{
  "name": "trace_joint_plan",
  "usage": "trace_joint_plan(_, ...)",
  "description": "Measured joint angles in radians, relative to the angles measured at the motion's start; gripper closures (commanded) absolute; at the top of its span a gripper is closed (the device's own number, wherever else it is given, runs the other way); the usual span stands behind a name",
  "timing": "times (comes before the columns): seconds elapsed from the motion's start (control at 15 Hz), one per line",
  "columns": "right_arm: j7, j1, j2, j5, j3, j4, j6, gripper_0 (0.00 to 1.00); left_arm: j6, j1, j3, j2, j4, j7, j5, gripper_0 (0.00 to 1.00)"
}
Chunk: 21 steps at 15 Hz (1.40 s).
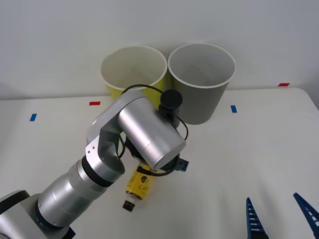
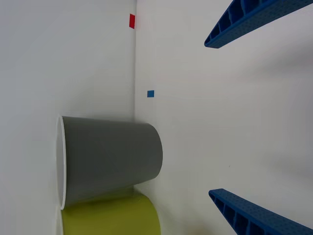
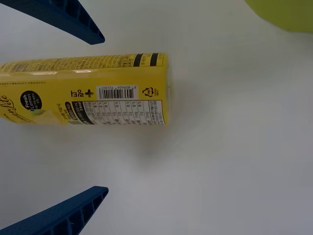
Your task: Put cans in the gray bin and PET bottles in the light green bin.
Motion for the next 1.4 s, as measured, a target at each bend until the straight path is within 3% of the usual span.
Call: trace_joint_plan(1.4,0.000,0.000,0.000,0.000,0.000,0.000,0.000,0.00,0.037,-0.043,0.072,-0.094,0.176,-0.027,-0.034,0.00)
